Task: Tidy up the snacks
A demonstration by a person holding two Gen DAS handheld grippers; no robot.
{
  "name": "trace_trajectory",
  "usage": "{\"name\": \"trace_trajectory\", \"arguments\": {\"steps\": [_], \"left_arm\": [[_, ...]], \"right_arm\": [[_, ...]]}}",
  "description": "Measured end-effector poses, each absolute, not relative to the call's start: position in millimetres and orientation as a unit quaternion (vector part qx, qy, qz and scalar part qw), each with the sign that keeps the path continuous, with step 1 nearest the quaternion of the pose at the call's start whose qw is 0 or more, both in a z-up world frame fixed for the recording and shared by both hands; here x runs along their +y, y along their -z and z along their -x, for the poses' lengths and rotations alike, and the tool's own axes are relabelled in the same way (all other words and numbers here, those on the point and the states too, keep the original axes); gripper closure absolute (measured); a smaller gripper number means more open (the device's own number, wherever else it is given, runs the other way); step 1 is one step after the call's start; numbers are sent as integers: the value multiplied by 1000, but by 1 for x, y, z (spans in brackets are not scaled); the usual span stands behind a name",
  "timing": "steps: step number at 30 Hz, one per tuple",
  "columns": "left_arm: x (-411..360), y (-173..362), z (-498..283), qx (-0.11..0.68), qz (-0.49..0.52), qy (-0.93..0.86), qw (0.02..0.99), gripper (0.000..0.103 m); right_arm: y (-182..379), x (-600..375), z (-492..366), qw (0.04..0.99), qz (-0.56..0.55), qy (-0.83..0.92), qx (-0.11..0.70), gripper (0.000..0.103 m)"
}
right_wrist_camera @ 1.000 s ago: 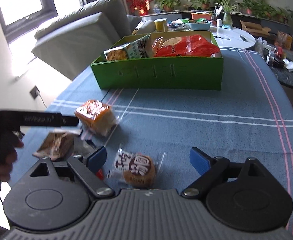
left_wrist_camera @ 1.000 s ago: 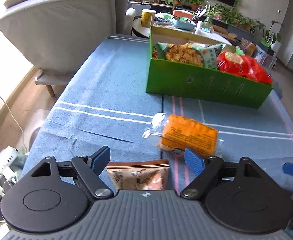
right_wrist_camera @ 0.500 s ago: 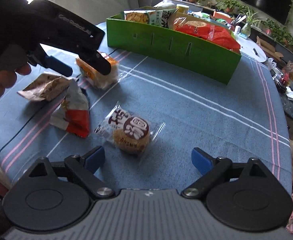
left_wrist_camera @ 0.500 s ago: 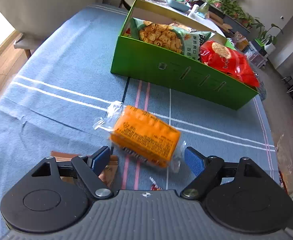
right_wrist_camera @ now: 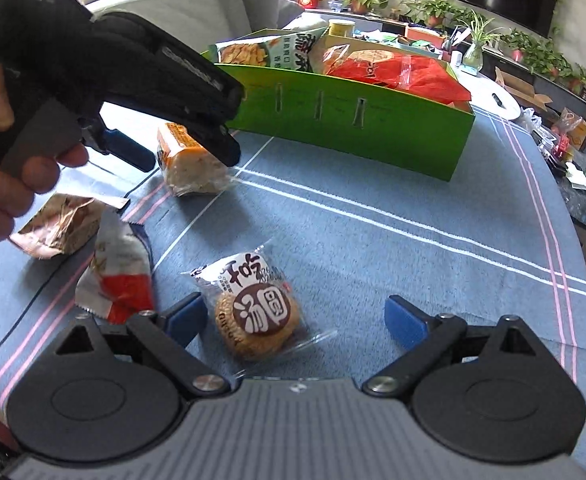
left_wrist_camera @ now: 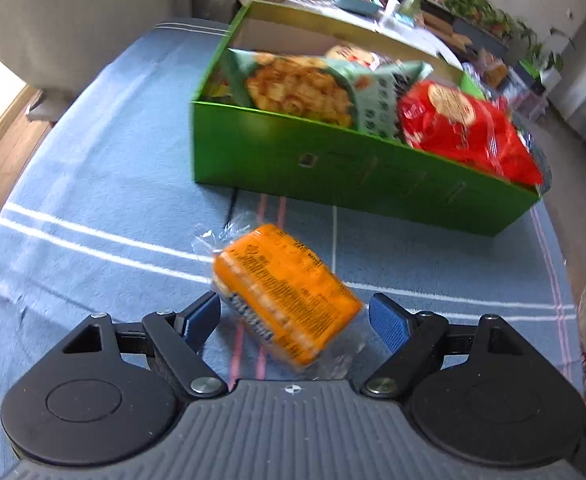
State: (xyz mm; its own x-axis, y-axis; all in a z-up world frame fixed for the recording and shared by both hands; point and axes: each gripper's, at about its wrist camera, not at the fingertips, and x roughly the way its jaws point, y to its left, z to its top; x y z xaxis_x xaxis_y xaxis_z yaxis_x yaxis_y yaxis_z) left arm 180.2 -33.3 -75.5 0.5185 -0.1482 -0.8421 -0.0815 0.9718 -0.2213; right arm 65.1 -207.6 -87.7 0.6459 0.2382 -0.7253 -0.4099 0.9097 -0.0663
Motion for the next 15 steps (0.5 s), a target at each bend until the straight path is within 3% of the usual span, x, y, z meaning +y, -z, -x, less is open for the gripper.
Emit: {"name": "trace_trajectory", "arguments": {"steps": [6,9,15], "left_arm": [[-47,78,-178,484,87,55,869,25],[-47,76,-176,479,77,60,872,34],[-47,72,-173,461,59,82,882,42]], "right_arm": [[85,-212,-65,904,97,-184,374,15],[85,-215,-71,905,81,-186,375,15],[85,-216,-73,906,70,-184,374,16]]}}
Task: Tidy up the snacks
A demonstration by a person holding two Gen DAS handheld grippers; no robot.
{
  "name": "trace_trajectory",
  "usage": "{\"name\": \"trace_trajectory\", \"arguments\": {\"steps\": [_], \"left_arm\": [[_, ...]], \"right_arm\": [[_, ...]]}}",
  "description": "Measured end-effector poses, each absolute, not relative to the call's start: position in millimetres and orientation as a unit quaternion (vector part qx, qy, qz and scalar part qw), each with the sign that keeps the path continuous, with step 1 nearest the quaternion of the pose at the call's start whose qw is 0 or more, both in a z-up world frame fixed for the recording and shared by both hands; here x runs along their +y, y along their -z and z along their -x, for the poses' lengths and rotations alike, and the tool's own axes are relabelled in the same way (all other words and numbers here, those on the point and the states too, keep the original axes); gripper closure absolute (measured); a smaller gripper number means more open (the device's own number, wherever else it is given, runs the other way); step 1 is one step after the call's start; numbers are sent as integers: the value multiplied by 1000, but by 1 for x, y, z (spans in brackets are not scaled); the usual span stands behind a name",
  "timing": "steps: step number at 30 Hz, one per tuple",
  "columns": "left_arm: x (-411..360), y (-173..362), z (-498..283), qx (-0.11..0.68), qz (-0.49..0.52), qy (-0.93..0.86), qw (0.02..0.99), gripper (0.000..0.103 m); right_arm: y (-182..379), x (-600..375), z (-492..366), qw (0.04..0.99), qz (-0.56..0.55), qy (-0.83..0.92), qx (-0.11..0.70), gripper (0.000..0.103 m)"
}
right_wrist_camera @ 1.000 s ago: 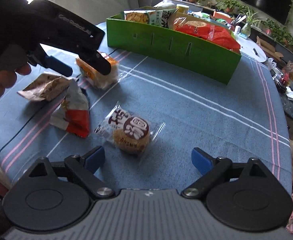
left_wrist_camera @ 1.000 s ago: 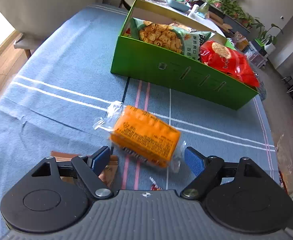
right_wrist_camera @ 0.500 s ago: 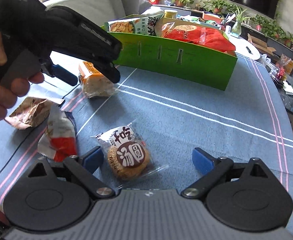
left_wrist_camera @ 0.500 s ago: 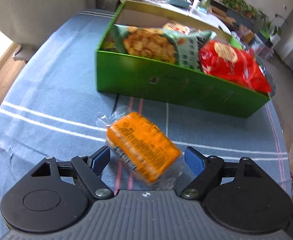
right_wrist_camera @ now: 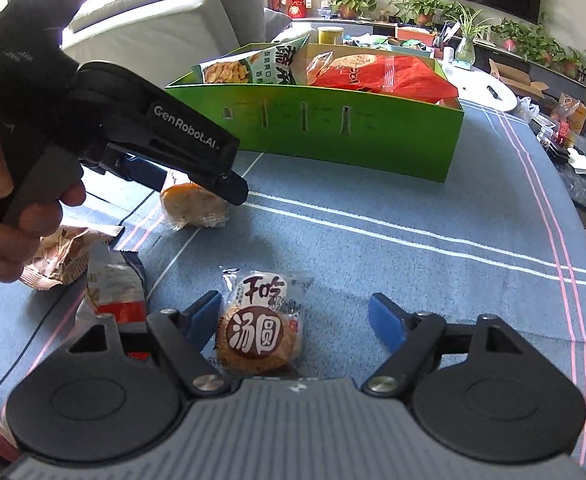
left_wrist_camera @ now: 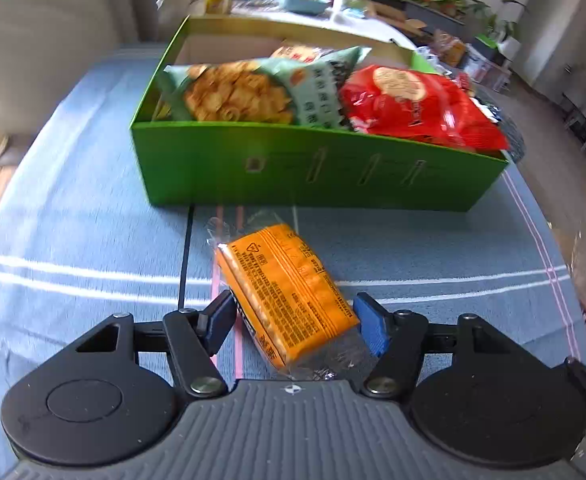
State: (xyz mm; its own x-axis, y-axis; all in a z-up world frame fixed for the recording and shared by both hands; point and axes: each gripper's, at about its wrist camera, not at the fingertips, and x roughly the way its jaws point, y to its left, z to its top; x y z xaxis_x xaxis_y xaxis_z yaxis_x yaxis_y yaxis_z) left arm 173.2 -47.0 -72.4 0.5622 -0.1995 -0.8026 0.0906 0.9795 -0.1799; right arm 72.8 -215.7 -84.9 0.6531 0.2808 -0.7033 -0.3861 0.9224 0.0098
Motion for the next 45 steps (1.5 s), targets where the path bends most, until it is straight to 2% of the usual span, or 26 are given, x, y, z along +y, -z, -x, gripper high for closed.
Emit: {"name": "trace_trajectory", "arguments": {"steps": [4,9,12,19,21,22,23,27,38,45], "left_arm": [[-54,69,-167,447,31,110,887,43],[-54,71,-165,467,22,102,878,42],[-53,71,-165,466,20,85,881,34],[-60,75,-176,477,31,66,876,34],[-62,78,-175,469,22,69,880,39],[-63,78,-172,457,13,69,886,56],[-63,79,-171,452,7,73,889,62],[-50,74,-164,443,34,80,893,63],[-47,42,-124,374,2,102,922,63],[-44,21,-109,327,-11,113,938,63]], "right_arm": [[83,-218,-74,907,64,-181,374,16],[83,-219,-72,907,64,-179,375,16],[82,-220,-70,908,62,-178,375,16],[82,-219,-69,905,60,-181,379,16],[81,-218,-68,906,63,-178,378,16],[81,-218,-68,907,63,-177,378,17],[80,-220,-68,907,59,-178,378,17],[77,-226,-67,911,39,-171,372,18],[55,-244,-75,929,-55,-148,333,18],[37,-239,-79,939,-66,-143,307,18]]}}
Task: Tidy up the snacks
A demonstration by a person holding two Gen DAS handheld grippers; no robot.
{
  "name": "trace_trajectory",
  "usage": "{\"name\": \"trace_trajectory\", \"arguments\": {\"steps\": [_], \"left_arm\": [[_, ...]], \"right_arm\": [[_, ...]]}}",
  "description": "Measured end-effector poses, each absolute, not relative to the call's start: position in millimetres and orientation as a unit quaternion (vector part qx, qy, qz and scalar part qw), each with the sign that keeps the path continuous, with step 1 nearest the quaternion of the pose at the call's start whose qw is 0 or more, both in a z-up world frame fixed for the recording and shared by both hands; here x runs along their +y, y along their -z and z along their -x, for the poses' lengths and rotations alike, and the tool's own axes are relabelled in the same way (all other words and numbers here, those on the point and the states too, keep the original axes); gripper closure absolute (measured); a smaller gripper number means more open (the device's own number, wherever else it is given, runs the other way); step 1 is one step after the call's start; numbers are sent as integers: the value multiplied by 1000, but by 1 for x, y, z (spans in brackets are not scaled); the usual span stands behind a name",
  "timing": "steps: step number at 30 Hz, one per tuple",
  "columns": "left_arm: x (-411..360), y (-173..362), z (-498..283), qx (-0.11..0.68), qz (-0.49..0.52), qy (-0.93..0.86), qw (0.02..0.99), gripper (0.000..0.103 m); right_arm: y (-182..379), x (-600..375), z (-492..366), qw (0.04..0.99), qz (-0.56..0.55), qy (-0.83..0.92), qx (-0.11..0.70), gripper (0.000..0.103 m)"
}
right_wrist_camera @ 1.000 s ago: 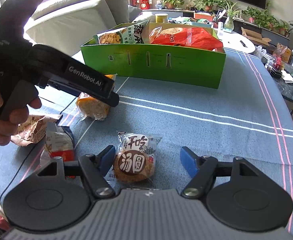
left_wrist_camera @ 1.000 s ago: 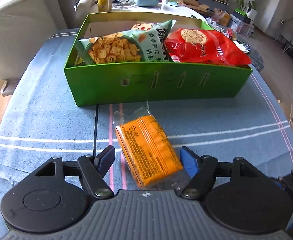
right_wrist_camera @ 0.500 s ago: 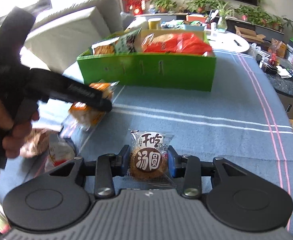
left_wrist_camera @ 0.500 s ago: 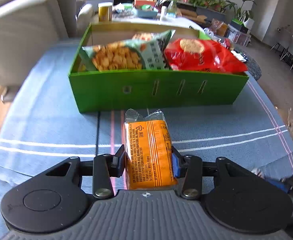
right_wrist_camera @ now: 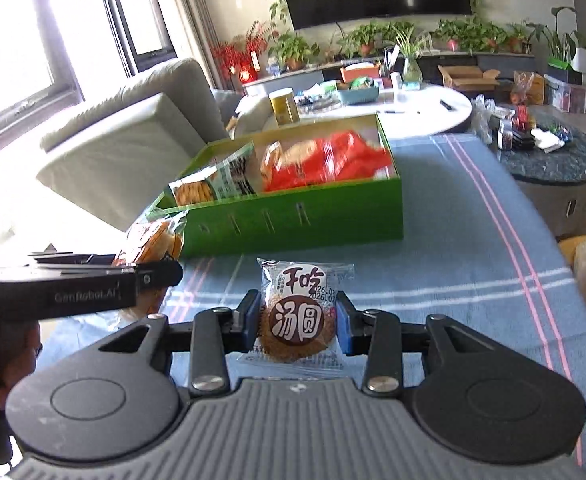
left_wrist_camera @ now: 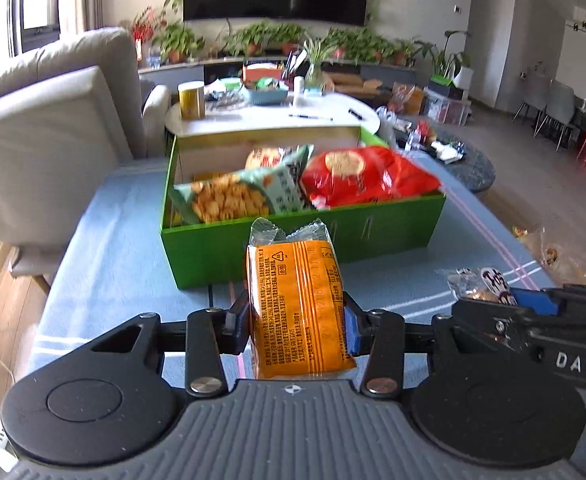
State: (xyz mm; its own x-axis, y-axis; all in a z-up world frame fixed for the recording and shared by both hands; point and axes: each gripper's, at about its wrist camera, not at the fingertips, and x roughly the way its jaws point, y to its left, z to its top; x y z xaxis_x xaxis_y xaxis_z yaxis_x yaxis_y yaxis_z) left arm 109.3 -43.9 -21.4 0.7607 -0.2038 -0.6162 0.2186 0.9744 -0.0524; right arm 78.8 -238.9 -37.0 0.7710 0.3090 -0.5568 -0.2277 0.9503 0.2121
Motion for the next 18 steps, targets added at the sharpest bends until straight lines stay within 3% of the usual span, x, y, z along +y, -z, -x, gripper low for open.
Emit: {"name": "trace_trajectory", "arguments": {"steps": [18], "left_arm": [[-28,2,-144,285,1,113,952,63]], "right_arm": [[2,-230,-121,951,-80,-148,258,18]]}}
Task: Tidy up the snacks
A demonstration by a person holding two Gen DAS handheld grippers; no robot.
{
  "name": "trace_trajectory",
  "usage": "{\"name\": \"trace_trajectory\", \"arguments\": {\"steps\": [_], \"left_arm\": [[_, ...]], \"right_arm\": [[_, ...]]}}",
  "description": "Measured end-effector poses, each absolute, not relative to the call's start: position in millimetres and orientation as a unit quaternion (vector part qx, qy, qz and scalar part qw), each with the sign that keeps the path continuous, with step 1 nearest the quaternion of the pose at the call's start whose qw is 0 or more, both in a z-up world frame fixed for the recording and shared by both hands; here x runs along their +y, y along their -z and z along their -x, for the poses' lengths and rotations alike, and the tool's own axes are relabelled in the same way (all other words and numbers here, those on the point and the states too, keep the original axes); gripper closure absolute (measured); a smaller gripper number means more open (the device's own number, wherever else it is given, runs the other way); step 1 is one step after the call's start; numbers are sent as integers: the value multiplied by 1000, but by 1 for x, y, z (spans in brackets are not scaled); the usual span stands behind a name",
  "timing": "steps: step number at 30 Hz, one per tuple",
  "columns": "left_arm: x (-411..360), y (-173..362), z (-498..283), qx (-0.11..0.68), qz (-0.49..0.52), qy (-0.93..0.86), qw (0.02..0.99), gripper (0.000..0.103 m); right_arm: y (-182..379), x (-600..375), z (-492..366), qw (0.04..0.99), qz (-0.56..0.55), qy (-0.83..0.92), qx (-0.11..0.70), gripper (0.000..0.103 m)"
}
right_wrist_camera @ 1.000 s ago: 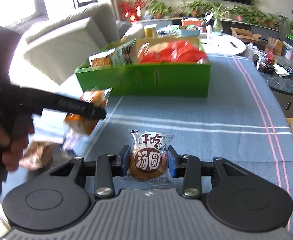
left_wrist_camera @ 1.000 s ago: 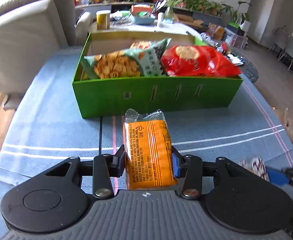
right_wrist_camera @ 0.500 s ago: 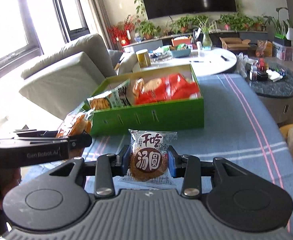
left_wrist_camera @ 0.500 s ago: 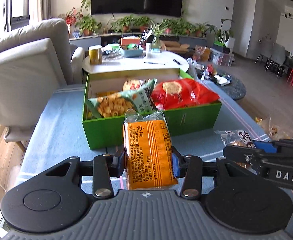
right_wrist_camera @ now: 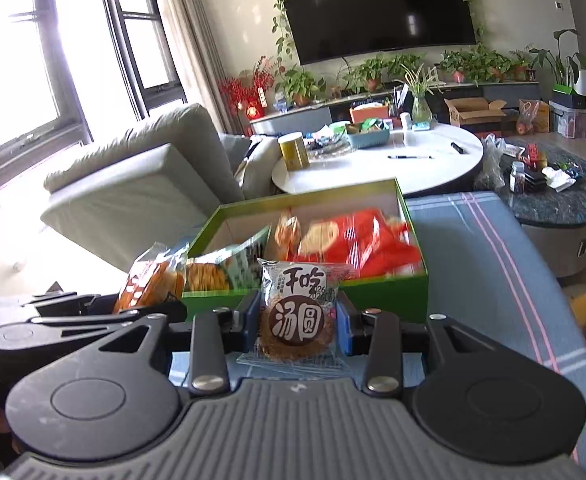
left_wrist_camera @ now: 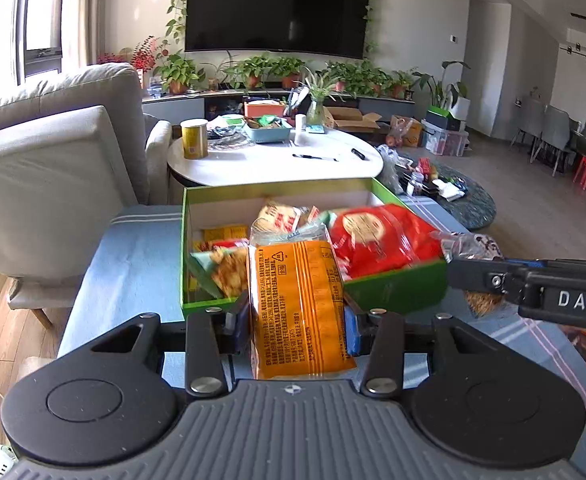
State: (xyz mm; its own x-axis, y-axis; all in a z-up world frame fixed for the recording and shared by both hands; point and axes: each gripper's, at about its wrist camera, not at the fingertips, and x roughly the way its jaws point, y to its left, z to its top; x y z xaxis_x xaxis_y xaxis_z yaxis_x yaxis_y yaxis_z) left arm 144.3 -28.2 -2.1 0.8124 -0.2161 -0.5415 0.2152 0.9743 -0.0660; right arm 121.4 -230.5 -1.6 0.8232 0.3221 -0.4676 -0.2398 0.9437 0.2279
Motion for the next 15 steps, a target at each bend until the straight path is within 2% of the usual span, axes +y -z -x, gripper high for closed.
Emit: {"name": "trace_trajectory", "arguments": {"steps": [15], "left_arm": [[-17,-21,-232,265,3,82,961,62]], "right_arm": [[-16,-219,-188,954,-88,-151,242,18]]}}
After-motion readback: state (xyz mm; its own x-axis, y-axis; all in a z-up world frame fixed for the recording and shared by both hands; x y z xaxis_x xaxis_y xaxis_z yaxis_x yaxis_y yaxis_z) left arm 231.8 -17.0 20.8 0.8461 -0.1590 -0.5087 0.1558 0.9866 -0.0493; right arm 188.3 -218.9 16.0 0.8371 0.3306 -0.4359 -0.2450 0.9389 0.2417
